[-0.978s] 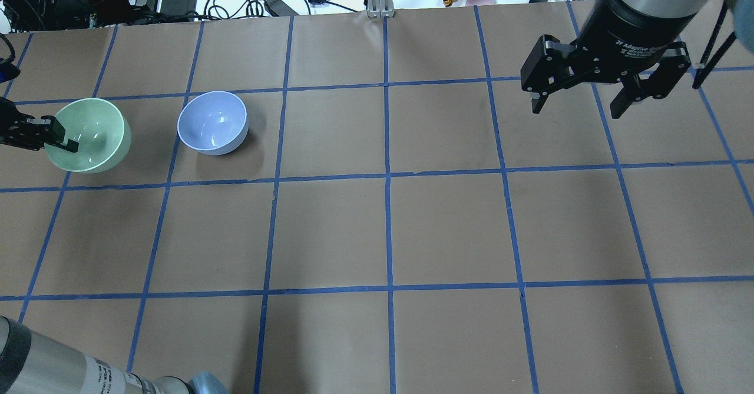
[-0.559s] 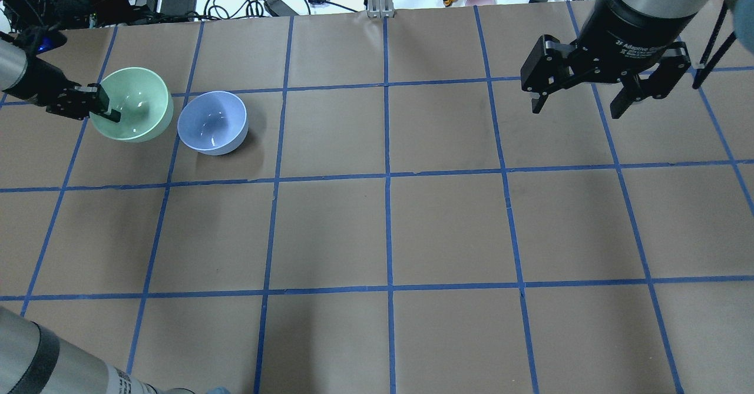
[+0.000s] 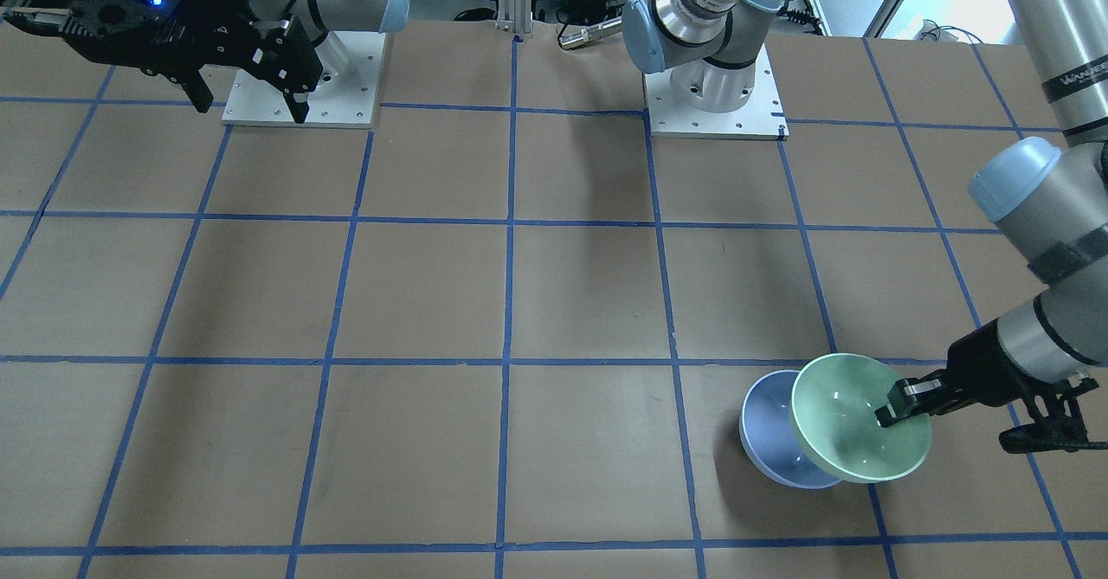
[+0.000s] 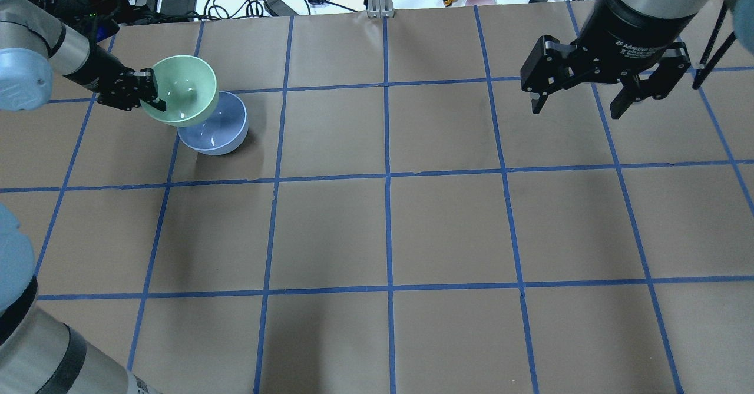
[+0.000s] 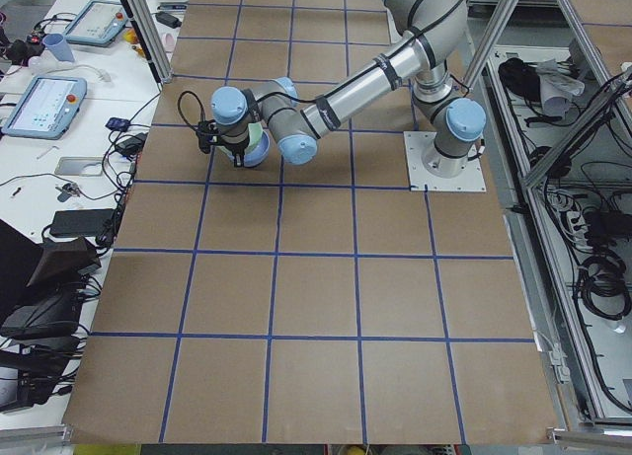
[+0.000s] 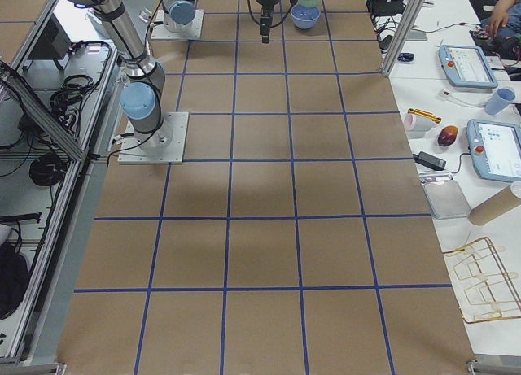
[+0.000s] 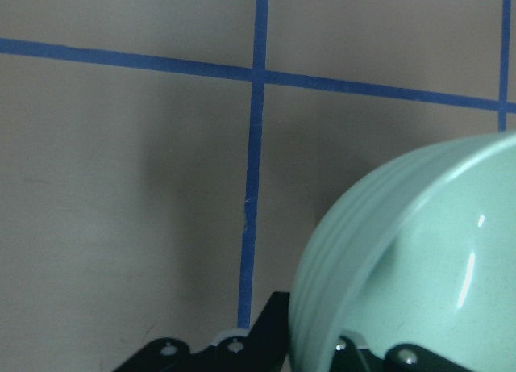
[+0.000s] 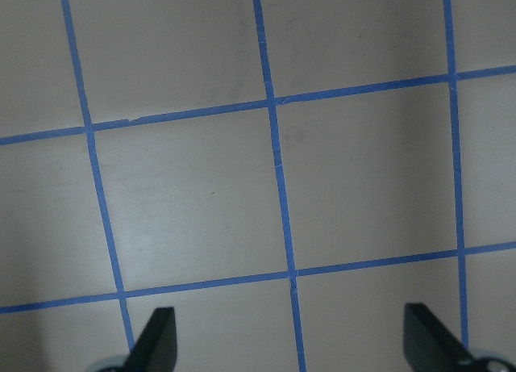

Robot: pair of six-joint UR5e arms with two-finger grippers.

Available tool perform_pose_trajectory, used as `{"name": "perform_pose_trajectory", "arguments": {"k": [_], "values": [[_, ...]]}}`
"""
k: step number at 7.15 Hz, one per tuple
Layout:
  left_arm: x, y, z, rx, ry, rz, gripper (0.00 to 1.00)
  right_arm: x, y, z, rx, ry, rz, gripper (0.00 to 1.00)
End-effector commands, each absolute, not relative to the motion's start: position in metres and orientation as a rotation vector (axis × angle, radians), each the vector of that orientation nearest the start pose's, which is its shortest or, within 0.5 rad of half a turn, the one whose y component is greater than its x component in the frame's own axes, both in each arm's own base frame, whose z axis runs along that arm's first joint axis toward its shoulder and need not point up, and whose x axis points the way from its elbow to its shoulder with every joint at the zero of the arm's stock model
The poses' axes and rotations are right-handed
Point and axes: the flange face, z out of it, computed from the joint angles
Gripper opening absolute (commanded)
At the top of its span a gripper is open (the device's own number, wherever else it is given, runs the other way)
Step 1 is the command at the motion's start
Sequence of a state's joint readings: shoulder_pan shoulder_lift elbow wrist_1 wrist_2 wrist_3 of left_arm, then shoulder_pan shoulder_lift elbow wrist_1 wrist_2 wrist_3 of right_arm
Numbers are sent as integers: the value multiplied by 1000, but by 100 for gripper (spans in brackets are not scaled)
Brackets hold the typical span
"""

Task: Stack green bowl on blue bowl
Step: 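Lower the green bowl into the blue bowl and open the left gripper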

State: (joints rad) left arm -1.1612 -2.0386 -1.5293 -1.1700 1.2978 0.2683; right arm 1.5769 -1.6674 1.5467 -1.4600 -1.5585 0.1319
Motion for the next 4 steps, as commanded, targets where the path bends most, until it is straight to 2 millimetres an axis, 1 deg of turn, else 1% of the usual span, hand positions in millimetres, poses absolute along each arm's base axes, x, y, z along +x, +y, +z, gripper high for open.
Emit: {"name": "perform_pose_trajectory", "arguments": {"k": [1, 3, 4], "values": [[92, -660, 274, -211, 3387, -80, 0, 137, -448, 534, 197, 3122, -15, 100], [94, -660, 270, -203, 3378, -70, 0, 137, -448, 534, 197, 3123, -13, 100], [98, -657, 268, -189, 3335, -37, 0, 137, -448, 534, 197, 3122, -15, 100]]}}
